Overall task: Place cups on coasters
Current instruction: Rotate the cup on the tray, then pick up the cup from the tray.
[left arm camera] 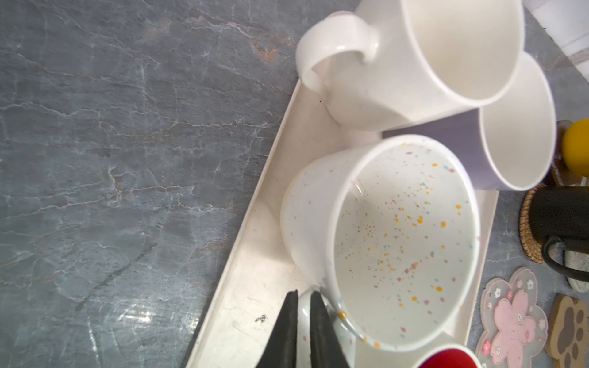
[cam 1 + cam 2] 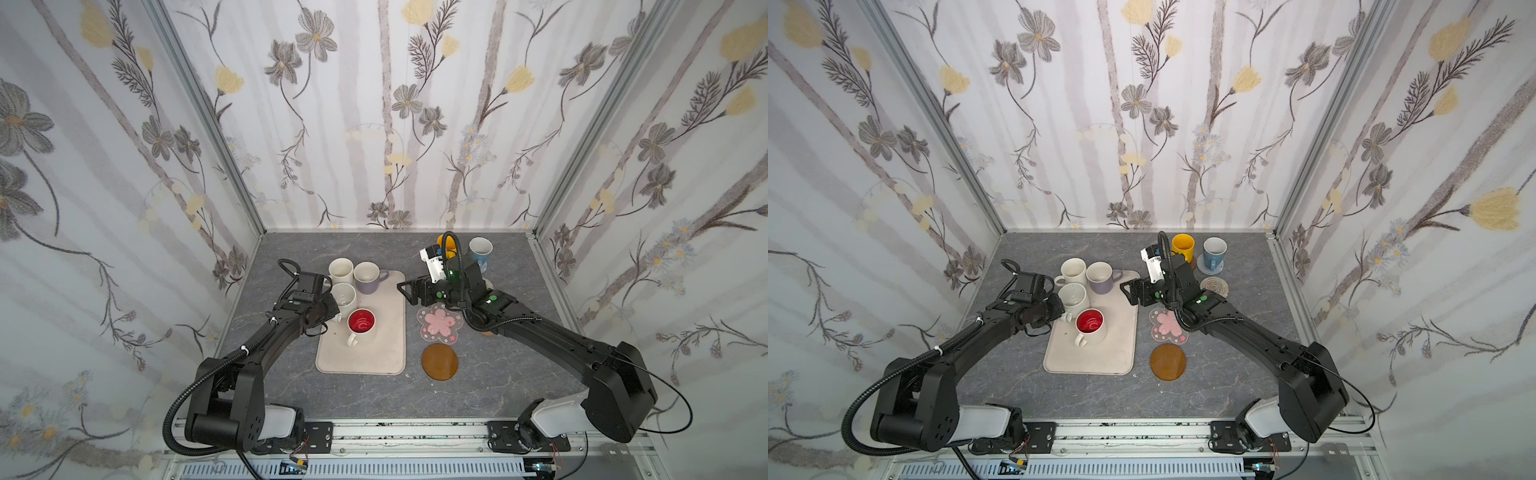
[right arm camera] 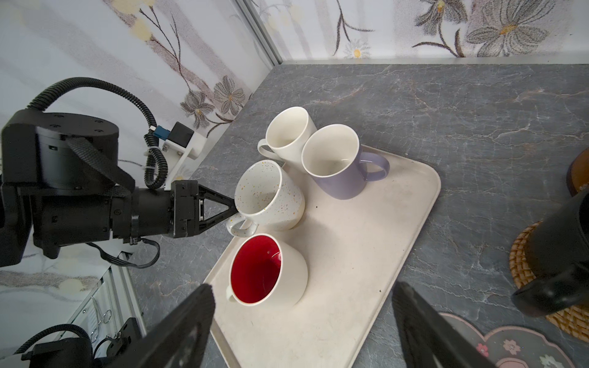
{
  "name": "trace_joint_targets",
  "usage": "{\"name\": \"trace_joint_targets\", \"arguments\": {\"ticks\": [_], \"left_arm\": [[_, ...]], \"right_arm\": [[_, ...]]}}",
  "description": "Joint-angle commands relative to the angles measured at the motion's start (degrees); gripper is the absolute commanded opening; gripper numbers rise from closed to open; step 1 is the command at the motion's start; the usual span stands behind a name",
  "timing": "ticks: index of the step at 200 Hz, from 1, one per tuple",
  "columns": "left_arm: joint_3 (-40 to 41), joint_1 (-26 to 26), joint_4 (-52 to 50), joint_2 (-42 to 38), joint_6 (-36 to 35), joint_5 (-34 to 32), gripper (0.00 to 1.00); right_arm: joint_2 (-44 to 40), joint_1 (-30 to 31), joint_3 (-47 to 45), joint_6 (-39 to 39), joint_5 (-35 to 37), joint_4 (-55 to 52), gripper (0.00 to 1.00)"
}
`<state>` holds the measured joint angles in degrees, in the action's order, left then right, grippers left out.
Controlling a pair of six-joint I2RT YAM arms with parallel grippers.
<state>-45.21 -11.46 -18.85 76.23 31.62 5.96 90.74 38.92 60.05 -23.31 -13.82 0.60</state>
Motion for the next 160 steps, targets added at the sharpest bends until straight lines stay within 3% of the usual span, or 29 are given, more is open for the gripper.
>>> {"name": "trace_joint_targets", "arguments": {"ticks": [1,19,65,160], "left_arm": [[0.39,-0.13,0.11,-2.76,-0.21,0.81,0.29],[-0.28,-0.12,-1.19,-4.60,-2.11,1.46,0.36],[-1.21,-0.93,-2.85,-4.85,-4.98,5.14,0.41],[-3.27,-4.97,-4.69,3.58,-6.78,-3.52,0.46]], "right_arm": [[0.31,0.01,-0.02,0.72,-0.33,1.95,0.88],[0.30,-0.02,-0.13,0.80,-0.12,1.47,0.89],[-0.68,-0.07,-0.47,1.25,1.20,0.65,0.91],[-0.78,-0.28,-0.68,2.01,1.98,-0.27,0.93]]}}
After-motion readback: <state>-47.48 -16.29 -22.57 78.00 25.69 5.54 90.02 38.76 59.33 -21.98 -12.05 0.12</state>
